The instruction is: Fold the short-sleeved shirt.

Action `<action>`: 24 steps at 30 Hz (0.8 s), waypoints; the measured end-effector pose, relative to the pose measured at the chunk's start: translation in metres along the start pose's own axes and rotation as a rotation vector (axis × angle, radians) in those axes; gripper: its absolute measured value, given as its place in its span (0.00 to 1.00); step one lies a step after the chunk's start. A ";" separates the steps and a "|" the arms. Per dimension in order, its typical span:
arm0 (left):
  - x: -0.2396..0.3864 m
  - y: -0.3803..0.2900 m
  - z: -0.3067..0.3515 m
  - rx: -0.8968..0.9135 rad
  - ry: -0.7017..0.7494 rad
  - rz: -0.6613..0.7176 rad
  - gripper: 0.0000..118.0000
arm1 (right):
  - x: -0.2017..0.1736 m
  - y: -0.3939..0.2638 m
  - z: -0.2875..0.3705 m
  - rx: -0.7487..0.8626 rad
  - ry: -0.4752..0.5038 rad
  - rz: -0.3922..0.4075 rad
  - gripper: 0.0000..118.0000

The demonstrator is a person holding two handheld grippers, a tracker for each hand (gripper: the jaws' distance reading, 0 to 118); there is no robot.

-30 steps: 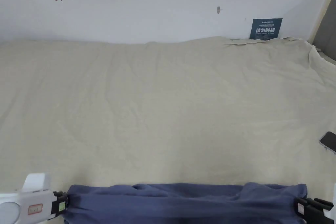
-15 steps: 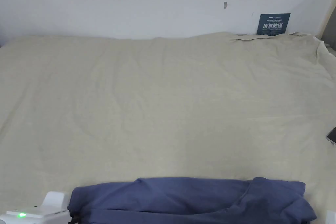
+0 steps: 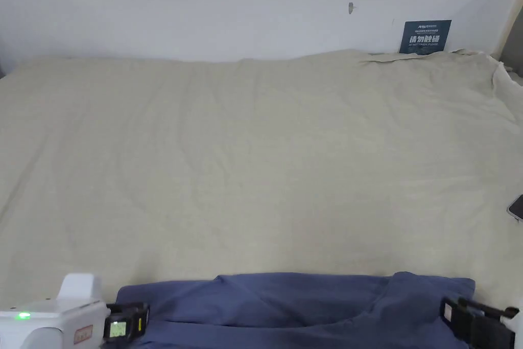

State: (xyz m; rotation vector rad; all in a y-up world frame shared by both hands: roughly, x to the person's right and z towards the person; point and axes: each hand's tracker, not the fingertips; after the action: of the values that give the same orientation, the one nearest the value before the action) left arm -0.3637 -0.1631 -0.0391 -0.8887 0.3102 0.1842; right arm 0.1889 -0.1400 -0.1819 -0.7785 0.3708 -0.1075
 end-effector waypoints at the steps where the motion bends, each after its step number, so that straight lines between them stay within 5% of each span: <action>1: 0.000 0.006 0.005 0.034 0.001 0.014 1.00 | -0.006 0.008 0.004 0.034 0.007 0.012 0.83; 8: 0.028 0.058 0.045 0.258 0.020 0.009 1.00 | -0.059 0.064 0.015 0.242 0.024 0.091 0.83; 15: 0.065 0.068 0.070 0.490 0.028 -0.027 0.61 | -0.103 0.067 0.021 0.435 -0.079 0.151 0.81; 17: 0.070 0.063 0.074 0.543 -0.007 -0.013 0.41 | -0.108 0.063 0.023 0.473 -0.086 0.159 0.65; 20: 0.074 0.059 0.075 0.605 -0.024 -0.003 0.04 | -0.114 0.058 0.025 0.521 -0.100 0.152 0.03; 24: 0.080 0.055 0.079 0.635 -0.041 -0.024 0.00 | -0.117 0.055 0.026 0.550 -0.099 0.165 0.00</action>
State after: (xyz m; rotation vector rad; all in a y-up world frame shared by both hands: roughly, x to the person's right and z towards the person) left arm -0.2891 -0.0647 -0.0604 -0.2600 0.2947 0.0721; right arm 0.0876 -0.0571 -0.1700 -0.2071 0.2905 -0.0133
